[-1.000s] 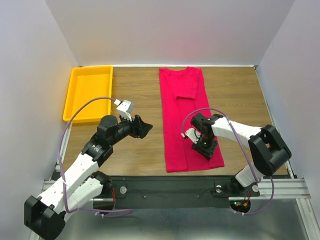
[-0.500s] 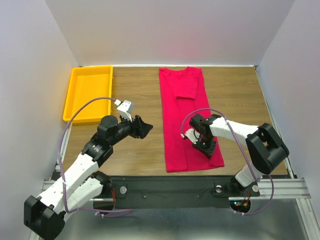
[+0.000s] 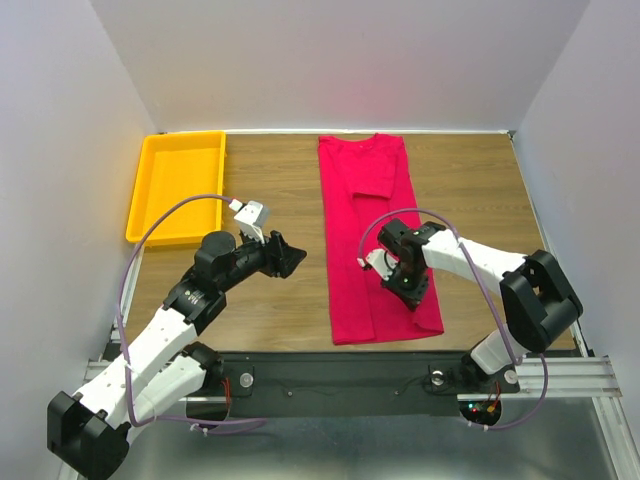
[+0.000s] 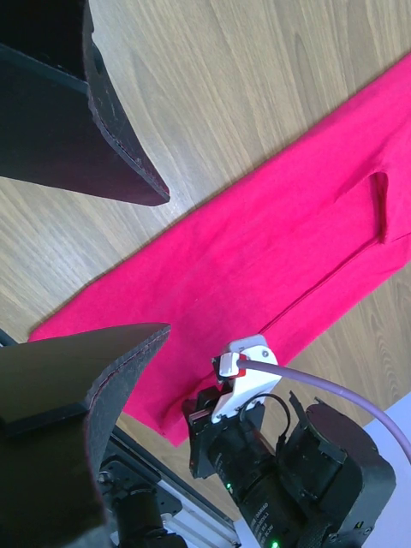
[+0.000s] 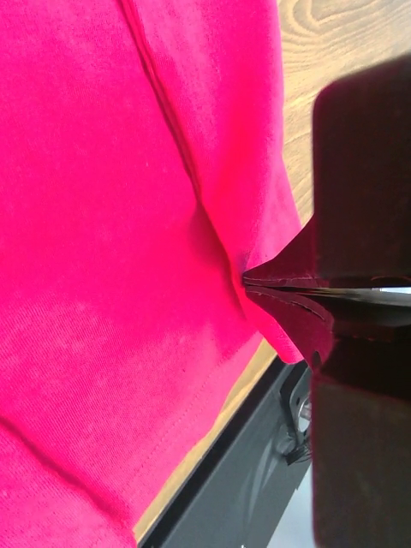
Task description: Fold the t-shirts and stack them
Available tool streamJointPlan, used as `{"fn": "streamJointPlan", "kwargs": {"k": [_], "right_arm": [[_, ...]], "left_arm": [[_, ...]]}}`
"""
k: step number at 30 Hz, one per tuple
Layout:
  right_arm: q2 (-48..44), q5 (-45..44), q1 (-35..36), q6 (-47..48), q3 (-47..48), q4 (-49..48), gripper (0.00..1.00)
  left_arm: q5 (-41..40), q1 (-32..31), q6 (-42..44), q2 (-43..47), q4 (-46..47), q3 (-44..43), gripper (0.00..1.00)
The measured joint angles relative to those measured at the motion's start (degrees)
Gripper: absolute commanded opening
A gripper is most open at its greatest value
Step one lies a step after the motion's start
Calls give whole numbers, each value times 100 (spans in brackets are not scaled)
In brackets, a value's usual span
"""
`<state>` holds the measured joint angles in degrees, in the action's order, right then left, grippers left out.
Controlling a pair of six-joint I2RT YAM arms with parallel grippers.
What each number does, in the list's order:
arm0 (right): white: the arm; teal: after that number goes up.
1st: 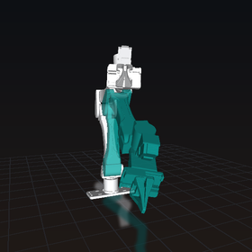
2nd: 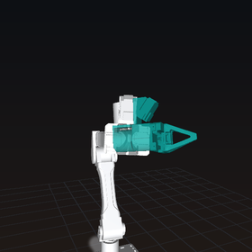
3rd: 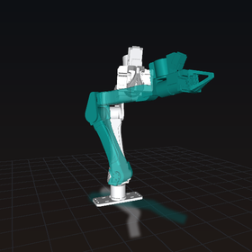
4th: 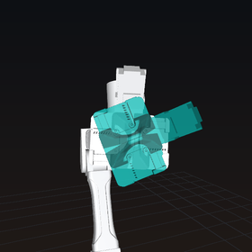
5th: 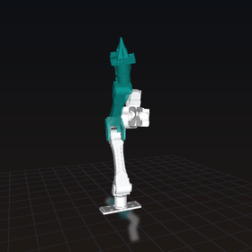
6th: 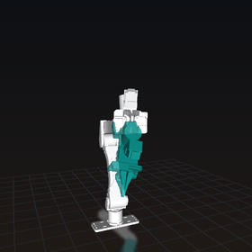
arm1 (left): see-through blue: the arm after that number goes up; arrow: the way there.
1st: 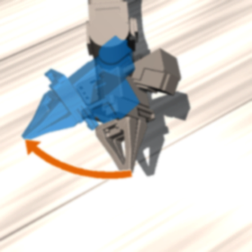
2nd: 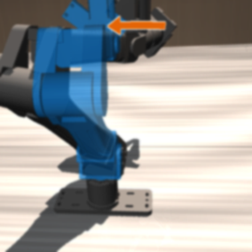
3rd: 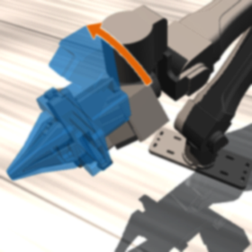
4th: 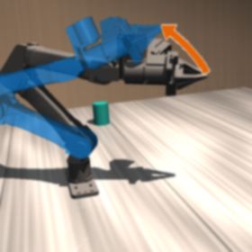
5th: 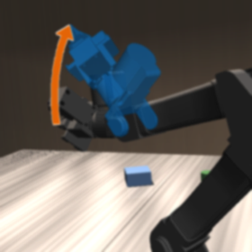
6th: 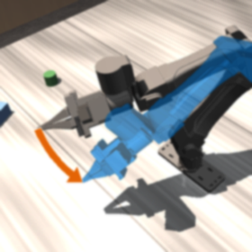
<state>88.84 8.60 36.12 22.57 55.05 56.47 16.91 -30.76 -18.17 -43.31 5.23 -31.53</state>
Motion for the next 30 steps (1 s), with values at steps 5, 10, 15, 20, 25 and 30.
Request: {"fn": "streamJointPlan", "kwargs": {"k": [5, 10, 15, 20, 25, 30], "right_arm": [[0, 96, 42, 20, -15, 15, 11], [0, 184, 170, 103, -164, 17, 16], [7, 238, 326, 195, -302, 70, 37], [-13, 442, 341, 260, -192, 240, 36], [-415, 710, 339, 363, 214, 313, 33], [-944, 715, 264, 514, 179, 297, 26]], "left_arm": [[0, 0, 0, 0, 0, 0, 68], [0, -2, 2, 0, 0, 0, 68], [0, -2, 0, 0, 0, 0, 68], [0, -2, 2, 0, 0, 0, 68], [0, -4, 0, 0, 0, 0, 68], [17, -4, 0, -2, 0, 0, 68]]}}
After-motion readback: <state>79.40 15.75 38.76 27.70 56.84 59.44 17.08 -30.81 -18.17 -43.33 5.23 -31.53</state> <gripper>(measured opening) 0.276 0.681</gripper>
